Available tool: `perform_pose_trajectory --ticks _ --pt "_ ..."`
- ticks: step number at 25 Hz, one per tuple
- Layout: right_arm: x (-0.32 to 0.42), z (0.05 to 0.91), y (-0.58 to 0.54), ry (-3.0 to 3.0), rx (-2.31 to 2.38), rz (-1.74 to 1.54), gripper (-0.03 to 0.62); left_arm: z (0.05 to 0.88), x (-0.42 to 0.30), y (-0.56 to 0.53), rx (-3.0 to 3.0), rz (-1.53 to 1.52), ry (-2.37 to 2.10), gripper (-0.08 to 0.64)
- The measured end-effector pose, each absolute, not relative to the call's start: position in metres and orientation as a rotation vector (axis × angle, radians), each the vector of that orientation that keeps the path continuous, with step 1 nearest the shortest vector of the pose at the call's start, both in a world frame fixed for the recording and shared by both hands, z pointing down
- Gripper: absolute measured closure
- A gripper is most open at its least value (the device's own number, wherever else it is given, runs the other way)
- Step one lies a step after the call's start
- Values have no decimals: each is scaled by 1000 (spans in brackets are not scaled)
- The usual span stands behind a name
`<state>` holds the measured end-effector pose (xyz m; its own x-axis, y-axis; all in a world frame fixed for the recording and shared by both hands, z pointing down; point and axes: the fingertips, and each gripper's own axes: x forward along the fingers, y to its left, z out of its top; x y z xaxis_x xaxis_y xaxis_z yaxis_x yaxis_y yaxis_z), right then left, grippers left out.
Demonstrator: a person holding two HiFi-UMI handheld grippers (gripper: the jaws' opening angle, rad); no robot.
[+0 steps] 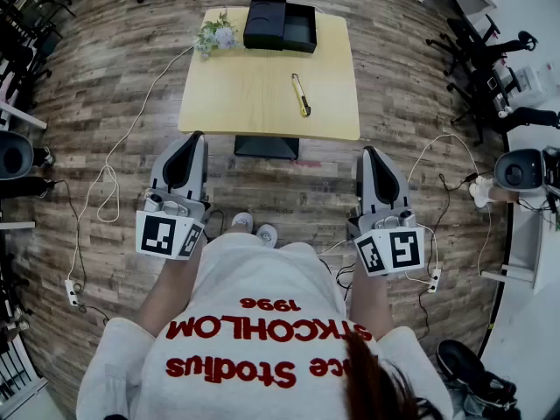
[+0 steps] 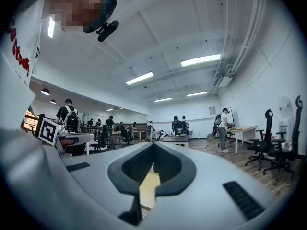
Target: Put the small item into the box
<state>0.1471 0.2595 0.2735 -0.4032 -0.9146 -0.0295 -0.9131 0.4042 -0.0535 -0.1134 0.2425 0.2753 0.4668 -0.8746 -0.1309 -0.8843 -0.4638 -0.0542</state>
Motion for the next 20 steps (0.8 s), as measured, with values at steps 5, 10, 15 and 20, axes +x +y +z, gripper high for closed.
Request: perform_pose_trajectory --ticks 5,10,15,20 --pt "143 274 260 2599 -1665 -38 588 276 -114 243 -2586 134 1559 554" --pt "144 273 261 2577 -1653 -54 588 276 -115 245 -2583 133 1559 554" --pt "146 273 257 2576 -1650 -70 588 276 -115 240 -2578 131 1572 554" --pt "148 277 246 2577 -1651 -96 588 282 -116 226 -2589 120 1584 554"
